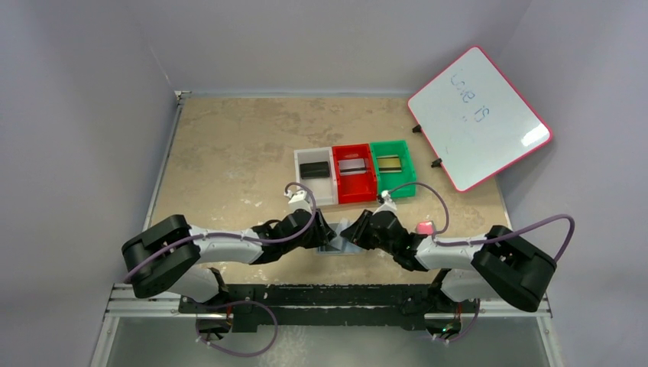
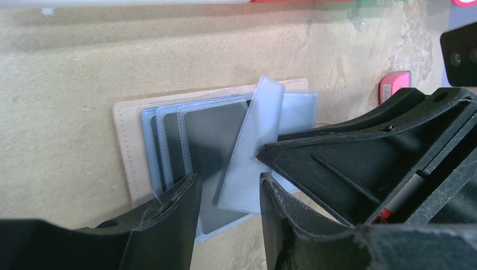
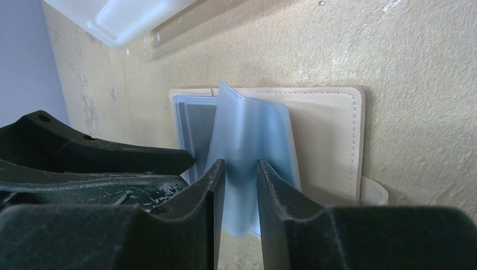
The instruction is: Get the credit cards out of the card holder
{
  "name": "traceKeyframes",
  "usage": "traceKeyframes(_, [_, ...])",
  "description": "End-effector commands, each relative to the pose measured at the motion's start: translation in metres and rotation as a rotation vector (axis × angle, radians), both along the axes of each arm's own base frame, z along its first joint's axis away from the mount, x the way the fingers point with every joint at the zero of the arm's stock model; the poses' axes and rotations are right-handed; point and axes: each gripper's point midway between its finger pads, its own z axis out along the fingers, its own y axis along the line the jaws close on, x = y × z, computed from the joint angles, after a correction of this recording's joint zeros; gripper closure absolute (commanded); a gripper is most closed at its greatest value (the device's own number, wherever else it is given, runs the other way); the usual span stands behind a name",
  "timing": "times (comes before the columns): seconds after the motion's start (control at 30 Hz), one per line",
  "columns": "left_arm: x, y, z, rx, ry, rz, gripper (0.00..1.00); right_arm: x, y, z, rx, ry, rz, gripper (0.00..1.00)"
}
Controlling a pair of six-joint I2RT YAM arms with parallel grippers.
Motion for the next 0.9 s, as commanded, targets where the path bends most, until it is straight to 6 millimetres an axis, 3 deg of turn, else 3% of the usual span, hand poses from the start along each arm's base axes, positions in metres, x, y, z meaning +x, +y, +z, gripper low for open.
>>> traceKeyframes(0.0, [-0.002,-0.024,0.014,-0.062,-0.017,-0.078,0.58,0.006,-0.002,0.009,0.025,-0.036,-0.040,0.71])
traceKeyframes(0.2, [0.003,-0.017,0.016,-0.051,-0.031,-0.034,0.61,0.006,-0.006,0.009,0.029,-0.035,-0.057,0.71])
traceKeyframes(0.4, [0.011,-0.006,0.025,-0.006,-0.057,0.015,0.57,0.006,-0.009,0.006,0.026,-0.027,-0.071,0.72])
traceKeyframes(0.57, [0.012,-0.013,0.032,-0.015,-0.072,-0.004,0.55,0.006,-0.010,0.006,0.027,-0.023,-0.079,0.73])
traceKeyframes(0.73, [0.003,-0.033,0.033,-0.061,-0.060,-0.090,0.55,0.005,-0.014,0.006,0.037,-0.023,-0.096,0.73])
traceKeyframes(0.87, [-0.002,-0.041,0.024,-0.064,-0.040,-0.125,0.55,0.005,-0.016,0.007,0.044,-0.027,-0.109,0.74])
